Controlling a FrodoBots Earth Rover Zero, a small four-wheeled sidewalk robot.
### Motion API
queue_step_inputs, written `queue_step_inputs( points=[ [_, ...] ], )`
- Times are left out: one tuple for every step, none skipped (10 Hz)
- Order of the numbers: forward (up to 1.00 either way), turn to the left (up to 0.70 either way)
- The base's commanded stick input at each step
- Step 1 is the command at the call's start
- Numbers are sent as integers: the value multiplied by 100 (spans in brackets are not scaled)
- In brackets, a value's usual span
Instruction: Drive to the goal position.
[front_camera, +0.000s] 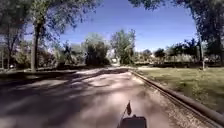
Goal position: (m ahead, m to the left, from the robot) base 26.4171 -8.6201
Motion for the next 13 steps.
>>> queue_step_inputs(
  points=[
    [100, 2],
    [100, 2],
    [100, 2],
    [100, 2],
    [100, 2],
    [100, 2],
    [100, 2],
    [100, 2],
    [100, 2],
    [100, 2],
    [100, 2],
    [100, 3],
    [100, 3]
  ],
)
